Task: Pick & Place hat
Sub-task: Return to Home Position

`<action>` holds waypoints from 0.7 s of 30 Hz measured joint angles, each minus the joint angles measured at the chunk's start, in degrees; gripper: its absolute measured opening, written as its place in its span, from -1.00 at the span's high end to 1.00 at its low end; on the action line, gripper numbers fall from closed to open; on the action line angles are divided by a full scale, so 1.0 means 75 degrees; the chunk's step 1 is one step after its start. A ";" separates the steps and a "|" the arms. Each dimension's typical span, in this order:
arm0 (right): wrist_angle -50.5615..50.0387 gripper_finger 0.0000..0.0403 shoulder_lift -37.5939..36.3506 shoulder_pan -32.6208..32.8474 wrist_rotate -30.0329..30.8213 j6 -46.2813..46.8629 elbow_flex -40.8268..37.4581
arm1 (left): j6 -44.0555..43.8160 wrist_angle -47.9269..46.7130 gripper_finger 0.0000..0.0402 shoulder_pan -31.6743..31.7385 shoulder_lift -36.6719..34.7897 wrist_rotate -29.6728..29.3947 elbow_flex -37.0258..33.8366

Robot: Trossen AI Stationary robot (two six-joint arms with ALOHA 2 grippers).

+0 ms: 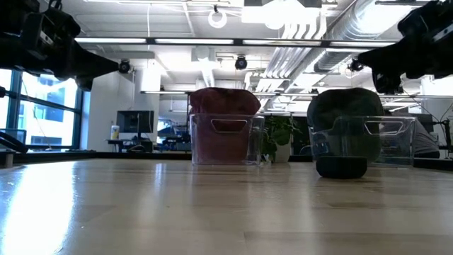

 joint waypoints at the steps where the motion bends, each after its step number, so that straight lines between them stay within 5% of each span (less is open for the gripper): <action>1: -0.0010 1.00 -0.0015 0.0043 0.0083 -0.0107 -0.0003 | 0.0000 0.0000 1.00 -0.0001 0.0000 -0.0001 -0.0002; 6: 0.0143 1.00 -0.0015 0.0113 0.1061 -0.0597 -0.0006 | 0.0017 -0.0002 1.00 -0.0001 0.0003 0.0000 -0.0003; 21: 0.0227 1.00 0.0006 0.0116 0.0888 -0.0671 -0.0017 | -0.0002 0.0251 1.00 -0.0003 0.0003 -0.0018 -0.0035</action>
